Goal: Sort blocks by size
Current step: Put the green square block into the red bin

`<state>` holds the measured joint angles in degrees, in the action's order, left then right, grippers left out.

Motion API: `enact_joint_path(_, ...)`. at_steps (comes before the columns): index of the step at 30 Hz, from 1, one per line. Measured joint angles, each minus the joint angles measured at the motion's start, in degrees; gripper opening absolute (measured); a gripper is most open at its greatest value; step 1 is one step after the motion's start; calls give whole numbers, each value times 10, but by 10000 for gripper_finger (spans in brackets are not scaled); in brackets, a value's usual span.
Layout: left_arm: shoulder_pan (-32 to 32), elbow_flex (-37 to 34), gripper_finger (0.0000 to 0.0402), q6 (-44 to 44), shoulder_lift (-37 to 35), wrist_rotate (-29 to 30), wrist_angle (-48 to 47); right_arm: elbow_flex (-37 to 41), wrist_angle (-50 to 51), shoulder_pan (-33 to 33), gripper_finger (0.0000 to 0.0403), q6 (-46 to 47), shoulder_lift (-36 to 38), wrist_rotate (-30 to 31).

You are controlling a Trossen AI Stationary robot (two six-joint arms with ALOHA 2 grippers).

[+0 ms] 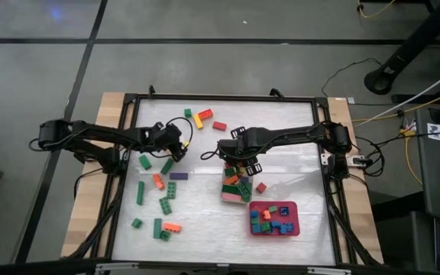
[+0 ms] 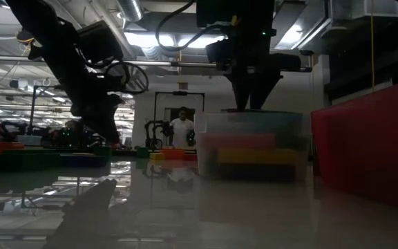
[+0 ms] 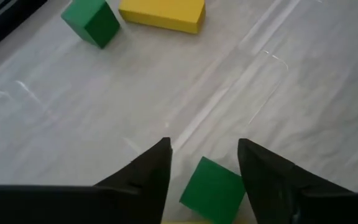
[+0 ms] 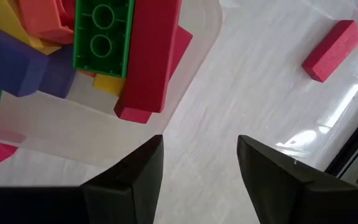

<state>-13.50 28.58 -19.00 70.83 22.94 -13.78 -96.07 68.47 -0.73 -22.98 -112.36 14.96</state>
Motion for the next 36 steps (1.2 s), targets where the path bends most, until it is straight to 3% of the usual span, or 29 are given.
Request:
enact_joint_path(8, -2, 0, 217, 71, 0, -40, -11, 0, 0, 0, 202, 0, 0, 0)
enact_joint_path(11, -2, 0, 219, 101, 0, -65, -11, 0, 0, 0, 202, 0, 0, 0)
enact_joint_path(24, -25, 0, 219, 135, 1, -63, -68, 0, 0, 0, 202, 0, 0, -2)
enact_joint_path(31, -37, 0, 219, 137, 16, -80, -61, 0, 11, 0, 202, 0, 0, -2)
enact_joint_path(36, -39, 0, 219, 188, 39, -93, -37, 0, 57, 0, 202, 1, 0, -2)
